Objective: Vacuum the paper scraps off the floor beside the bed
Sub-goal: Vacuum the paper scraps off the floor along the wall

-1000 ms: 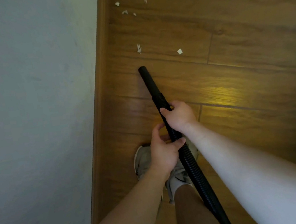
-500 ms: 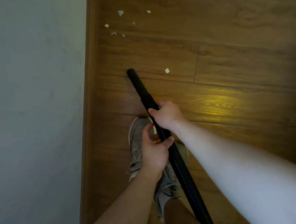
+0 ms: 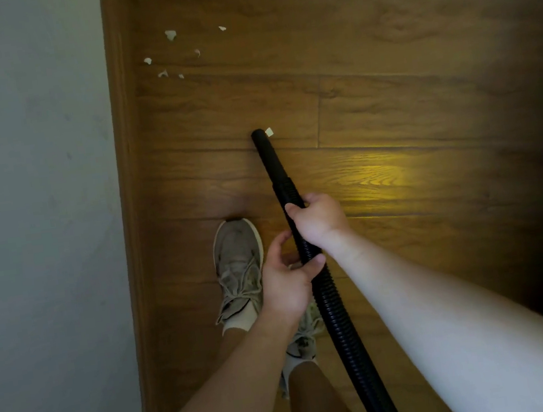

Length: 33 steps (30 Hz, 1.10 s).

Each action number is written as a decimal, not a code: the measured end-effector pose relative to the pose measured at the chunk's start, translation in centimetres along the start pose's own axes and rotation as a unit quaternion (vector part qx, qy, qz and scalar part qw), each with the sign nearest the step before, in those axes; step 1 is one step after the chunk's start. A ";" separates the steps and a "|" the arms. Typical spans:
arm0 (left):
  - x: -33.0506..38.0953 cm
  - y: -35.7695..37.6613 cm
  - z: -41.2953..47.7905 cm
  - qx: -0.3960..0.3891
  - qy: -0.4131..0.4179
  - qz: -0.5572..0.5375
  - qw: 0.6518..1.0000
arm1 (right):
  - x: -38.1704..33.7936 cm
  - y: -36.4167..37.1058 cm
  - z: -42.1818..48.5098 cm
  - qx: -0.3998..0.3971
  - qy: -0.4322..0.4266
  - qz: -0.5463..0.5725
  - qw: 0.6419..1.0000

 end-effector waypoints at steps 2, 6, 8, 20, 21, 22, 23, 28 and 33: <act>-0.2 0.7 -0.2 -0.011 -0.013 0.009 1.000 | 0.8 -1.0 -0.4 0.012 0.015 0.011 1.000; -0.2 1.8 -0.2 -0.024 -0.023 0.012 0.999 | 1.4 -2.4 -0.7 0.028 0.031 0.034 0.999; 0.2 2.1 0.1 -0.027 -0.021 0.011 0.999 | 1.0 -2.8 -0.6 0.029 0.032 0.043 0.998; 4.6 0.3 1.7 -0.021 -0.010 0.009 1.000 | -3.8 -2.0 1.8 0.012 0.029 0.022 0.999; 4.9 0.1 2.0 -0.019 -0.013 0.009 1.000 | -4.2 -1.9 2.1 0.009 0.029 0.018 0.999; 5.4 -0.1 2.1 -0.017 -0.015 0.007 1.000 | -4.6 -1.8 2.3 0.007 0.027 0.011 1.000; 5.8 -0.3 2.3 -0.015 -0.016 0.002 1.000 | -5.1 -1.8 2.5 0.004 0.023 0.005 1.000; 8.7 -0.6 3.3 -0.009 0.006 -0.010 1.000 | -8.0 -2.4 4.1 -0.016 0.009 -0.015 1.000; 11.2 0.5 4.5 0.012 0.017 -0.037 0.999 | -11.6 -3.5 5.4 -0.033 -0.026 -0.066 0.997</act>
Point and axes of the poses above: each hand's wrist, its own z-axis towards the middle knuckle, its own y-axis out of the palm, x = y × z, the point moved 3 cm from there along z, towards the middle knuckle, and after that the axes turned 7 degrees about -x, right-handed, at the moved point
